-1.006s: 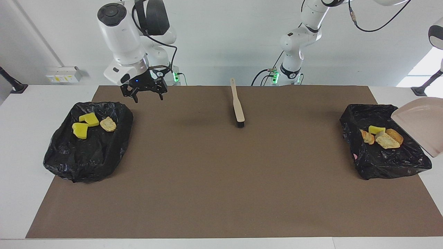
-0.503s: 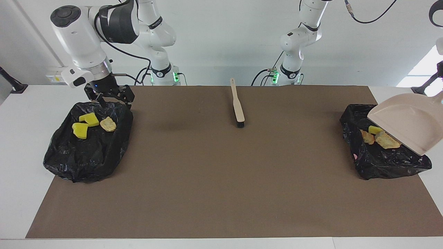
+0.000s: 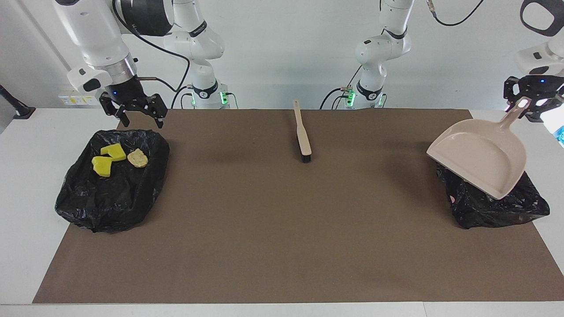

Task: Sweep and dump trash in bin
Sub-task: 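Carry the empty dustpan with the left gripper to the table center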

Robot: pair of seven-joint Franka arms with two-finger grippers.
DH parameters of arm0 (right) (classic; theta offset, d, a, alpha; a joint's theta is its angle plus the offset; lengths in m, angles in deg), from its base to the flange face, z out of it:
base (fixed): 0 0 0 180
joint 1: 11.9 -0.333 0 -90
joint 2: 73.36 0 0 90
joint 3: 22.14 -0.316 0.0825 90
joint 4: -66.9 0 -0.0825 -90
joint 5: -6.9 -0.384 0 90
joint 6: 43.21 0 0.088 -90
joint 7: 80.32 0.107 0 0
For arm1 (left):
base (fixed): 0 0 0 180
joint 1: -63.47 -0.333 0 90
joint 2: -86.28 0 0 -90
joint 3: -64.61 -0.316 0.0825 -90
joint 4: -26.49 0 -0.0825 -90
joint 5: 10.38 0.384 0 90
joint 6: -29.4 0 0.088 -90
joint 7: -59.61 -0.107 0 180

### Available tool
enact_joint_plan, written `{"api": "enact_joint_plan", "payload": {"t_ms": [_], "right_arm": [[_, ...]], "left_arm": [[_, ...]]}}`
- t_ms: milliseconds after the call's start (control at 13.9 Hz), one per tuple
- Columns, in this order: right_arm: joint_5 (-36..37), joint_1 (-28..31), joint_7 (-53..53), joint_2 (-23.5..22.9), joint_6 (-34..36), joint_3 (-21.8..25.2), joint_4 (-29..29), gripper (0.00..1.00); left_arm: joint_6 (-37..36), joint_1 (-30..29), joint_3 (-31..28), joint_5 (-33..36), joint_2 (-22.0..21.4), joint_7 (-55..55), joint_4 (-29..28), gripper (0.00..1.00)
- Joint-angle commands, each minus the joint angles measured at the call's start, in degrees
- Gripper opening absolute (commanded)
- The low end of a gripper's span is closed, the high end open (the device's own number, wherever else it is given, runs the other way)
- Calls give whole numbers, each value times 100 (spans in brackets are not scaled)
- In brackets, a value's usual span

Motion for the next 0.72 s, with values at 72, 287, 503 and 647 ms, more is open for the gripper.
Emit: {"api": "enact_joint_plan", "payload": {"t_ms": [72, 287, 503, 647], "right_arm": [[-143, -274, -15, 75, 250, 287, -97, 100], [-117, -668, 335, 216, 268, 479, 43, 100], [-21, -986, 240, 217, 312, 779, 26, 100], [-29, -977, -23, 217, 329, 806, -18, 100]], "left_arm": [[135, 1199, -90, -539, -714, 2036, -1228, 0], [676, 2166, -90, -1330, -670, 3786, -1624, 0], [1530, 3037, -90, -1385, -531, 5211, -1836, 0], [2118, 3355, -90, -1542, -207, 5749, -1846, 0]]}}
